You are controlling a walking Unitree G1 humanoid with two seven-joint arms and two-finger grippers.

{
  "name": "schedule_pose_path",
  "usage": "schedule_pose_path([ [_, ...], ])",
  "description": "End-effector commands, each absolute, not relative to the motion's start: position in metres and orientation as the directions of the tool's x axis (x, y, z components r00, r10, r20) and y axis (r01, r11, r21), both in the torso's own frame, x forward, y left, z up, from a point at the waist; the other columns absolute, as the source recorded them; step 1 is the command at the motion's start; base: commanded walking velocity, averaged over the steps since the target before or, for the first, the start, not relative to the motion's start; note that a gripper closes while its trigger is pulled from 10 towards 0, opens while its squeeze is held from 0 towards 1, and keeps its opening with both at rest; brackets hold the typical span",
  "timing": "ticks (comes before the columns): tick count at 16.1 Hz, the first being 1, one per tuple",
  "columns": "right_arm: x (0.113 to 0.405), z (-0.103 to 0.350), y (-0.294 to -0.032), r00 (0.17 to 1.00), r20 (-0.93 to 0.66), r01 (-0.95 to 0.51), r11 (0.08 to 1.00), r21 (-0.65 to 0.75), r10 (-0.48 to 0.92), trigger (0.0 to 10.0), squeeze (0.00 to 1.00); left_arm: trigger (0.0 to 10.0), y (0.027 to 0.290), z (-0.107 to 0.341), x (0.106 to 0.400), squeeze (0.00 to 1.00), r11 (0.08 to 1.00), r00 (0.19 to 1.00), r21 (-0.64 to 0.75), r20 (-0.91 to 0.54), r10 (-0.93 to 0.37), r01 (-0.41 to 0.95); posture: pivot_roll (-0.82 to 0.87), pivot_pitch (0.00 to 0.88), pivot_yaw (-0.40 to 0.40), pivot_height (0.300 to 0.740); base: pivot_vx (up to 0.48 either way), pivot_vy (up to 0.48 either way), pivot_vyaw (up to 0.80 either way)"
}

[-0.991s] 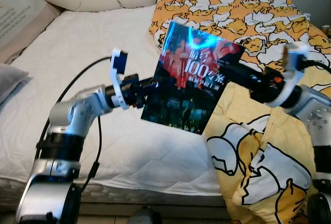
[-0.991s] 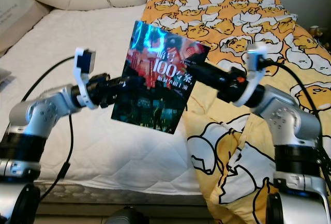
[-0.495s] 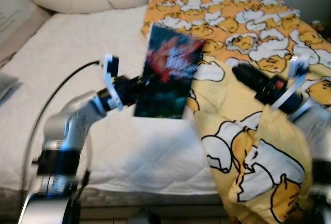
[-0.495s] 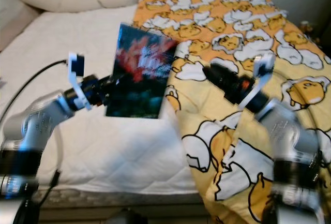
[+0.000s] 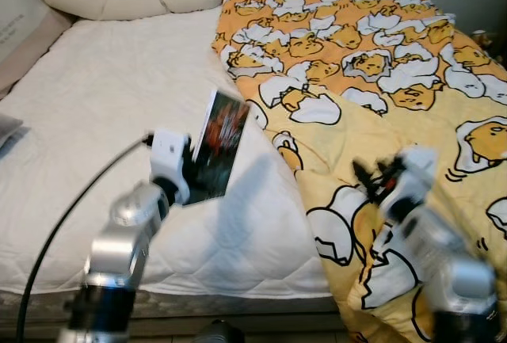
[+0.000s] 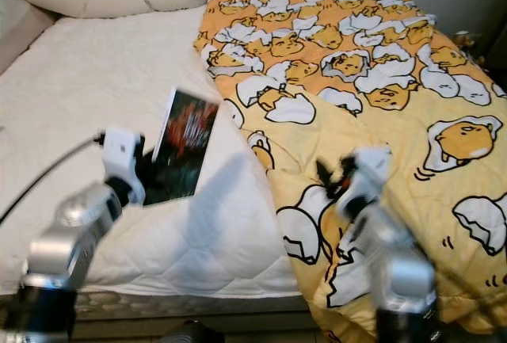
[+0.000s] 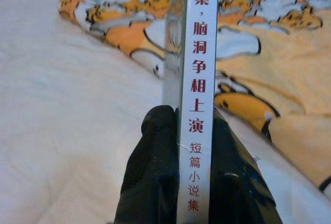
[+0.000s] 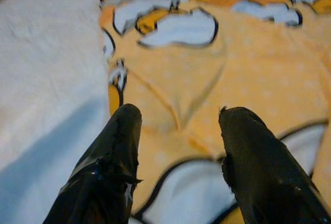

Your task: Clean up the room

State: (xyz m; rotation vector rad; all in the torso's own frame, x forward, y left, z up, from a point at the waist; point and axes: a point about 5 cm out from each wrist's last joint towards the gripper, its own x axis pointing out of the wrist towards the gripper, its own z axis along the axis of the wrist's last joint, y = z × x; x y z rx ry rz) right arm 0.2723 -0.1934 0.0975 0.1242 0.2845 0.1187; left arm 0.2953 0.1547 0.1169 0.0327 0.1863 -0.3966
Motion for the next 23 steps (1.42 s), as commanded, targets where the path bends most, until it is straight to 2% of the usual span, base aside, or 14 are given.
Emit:
schedule_pose_path([
  [1, 0.272, 0.105, -0.190, 0.966, -0.233, -0.093, 0.991, 0.093, 0.113, 10.0, 0.00, 10.0, 0.153, 0.130, 0.295, 0.00, 0.926, 0.921, 0.036, -0.121, -0.370, 0.377, -0.05, 0.000, 0.087, 0.740, 0.000, 0.255, 0.00],
  [4, 0.259, 0.094, -0.182, 0.959, -0.271, -0.080, 0.997, 0.023, 0.083, 10.0, 0.00, 10.0, 0.150, 0.121, 0.291, 0.00, 0.929, 0.929, 0.096, -0.139, -0.343, 0.358, -0.05, 0.000, 0.069, 0.740, 0.000, 0.318, 0.00],
  [10, 0.252, 0.088, -0.179, 0.957, -0.287, -0.041, 0.999, 0.027, 0.047, 10.0, 0.00, 10.0, 0.147, 0.122, 0.289, 0.00, 0.927, 0.931, 0.115, -0.130, -0.342, 0.357, -0.05, 0.000, 0.075, 0.740, 0.000, 0.350, 0.00],
  [13, 0.249, 0.087, -0.174, 0.955, -0.288, -0.052, 0.995, 0.088, 0.076, 10.0, 0.00, 10.0, 0.146, 0.123, 0.290, 0.00, 0.925, 0.929, 0.114, -0.127, -0.347, 0.361, -0.05, 0.000, 0.080, 0.740, 0.000, 0.359, 0.00],
  [23, 0.249, 0.087, -0.164, 0.950, -0.278, -0.117, 0.987, 0.108, 0.143, 10.0, 0.00, 10.0, 0.149, 0.125, 0.287, 0.00, 0.928, 0.931, 0.112, -0.128, -0.341, 0.355, -0.03, 0.000, 0.069, 0.740, 0.000, 0.393, 0.00],
])
